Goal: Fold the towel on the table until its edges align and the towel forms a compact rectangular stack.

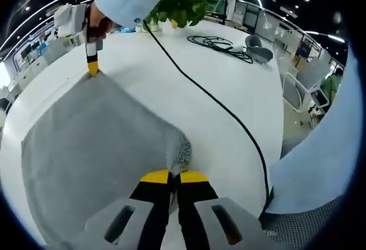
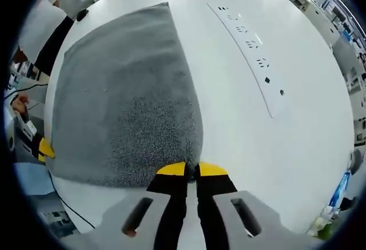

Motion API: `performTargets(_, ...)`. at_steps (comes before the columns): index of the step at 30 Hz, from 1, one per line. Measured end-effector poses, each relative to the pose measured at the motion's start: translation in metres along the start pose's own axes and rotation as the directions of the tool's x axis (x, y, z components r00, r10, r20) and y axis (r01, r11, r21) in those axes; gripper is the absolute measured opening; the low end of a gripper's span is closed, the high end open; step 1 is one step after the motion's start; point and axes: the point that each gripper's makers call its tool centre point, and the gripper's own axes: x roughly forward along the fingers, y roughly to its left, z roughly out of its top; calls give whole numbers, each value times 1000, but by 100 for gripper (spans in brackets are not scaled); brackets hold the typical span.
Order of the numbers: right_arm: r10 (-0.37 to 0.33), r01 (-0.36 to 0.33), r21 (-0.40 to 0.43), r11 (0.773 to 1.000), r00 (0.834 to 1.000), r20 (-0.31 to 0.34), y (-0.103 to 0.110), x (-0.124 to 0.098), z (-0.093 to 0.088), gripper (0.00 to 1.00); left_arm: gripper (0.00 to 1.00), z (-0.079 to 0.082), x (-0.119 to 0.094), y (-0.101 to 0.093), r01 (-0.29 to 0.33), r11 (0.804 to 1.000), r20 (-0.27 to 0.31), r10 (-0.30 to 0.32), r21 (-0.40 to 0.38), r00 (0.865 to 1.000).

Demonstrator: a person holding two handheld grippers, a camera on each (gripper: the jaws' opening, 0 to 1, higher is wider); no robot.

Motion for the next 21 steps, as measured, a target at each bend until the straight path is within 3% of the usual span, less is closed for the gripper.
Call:
performTargets(11, -5, 6, 26, 1000, 1000, -22, 0, -13, -26, 3, 3, 17, 5, -22, 37, 999, 14, -38, 40, 999)
performTargets(21, -7, 8, 45, 999, 1000, -27, 6, -27, -35, 3, 3, 24, -2, -25, 35, 999, 41, -36, 37, 999)
